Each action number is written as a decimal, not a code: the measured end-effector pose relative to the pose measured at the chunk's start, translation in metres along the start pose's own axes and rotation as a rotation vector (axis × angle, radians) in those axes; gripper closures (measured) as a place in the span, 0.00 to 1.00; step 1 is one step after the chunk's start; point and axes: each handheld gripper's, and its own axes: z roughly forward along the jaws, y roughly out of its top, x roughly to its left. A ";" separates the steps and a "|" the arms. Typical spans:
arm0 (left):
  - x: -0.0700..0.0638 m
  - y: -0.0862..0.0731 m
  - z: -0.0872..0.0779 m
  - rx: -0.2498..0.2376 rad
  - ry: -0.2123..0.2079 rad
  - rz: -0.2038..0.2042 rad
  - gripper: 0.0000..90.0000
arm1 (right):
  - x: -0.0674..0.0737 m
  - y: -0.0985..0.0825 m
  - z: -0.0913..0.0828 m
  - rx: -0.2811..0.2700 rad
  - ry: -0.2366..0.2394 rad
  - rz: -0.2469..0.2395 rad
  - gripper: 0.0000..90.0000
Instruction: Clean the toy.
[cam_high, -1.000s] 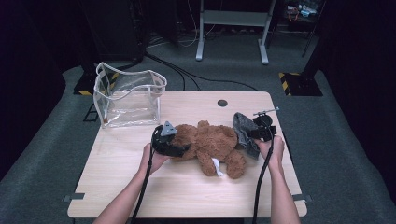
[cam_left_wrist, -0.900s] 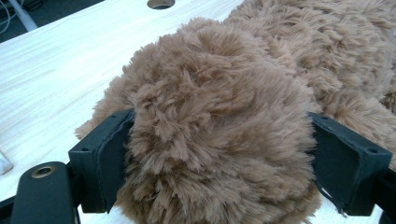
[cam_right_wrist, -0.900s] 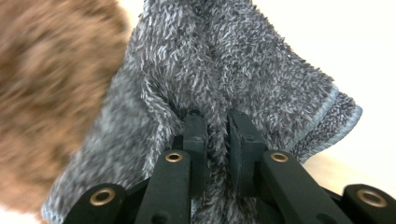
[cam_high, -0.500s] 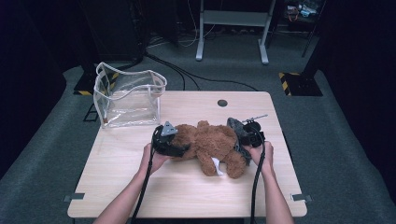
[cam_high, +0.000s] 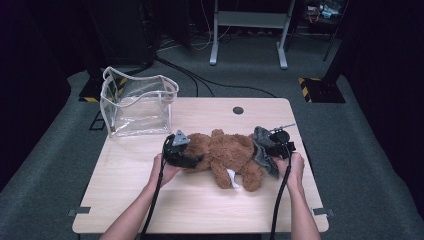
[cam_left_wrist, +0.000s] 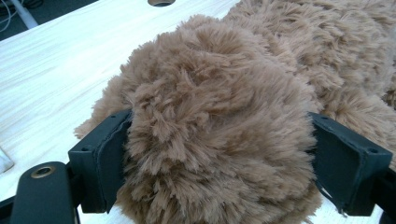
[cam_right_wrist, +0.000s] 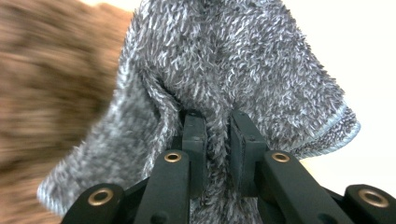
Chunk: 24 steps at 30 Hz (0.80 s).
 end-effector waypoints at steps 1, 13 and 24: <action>0.000 0.000 0.000 0.000 0.000 0.001 0.16 | 0.002 0.001 -0.001 -0.009 0.022 0.000 0.87; 0.000 0.000 0.000 -0.004 0.001 0.003 0.16 | 0.015 0.010 0.026 0.030 0.033 -0.057 0.87; -0.001 0.000 0.000 0.000 0.003 0.008 0.16 | -0.021 -0.008 -0.014 -0.054 0.066 0.094 0.87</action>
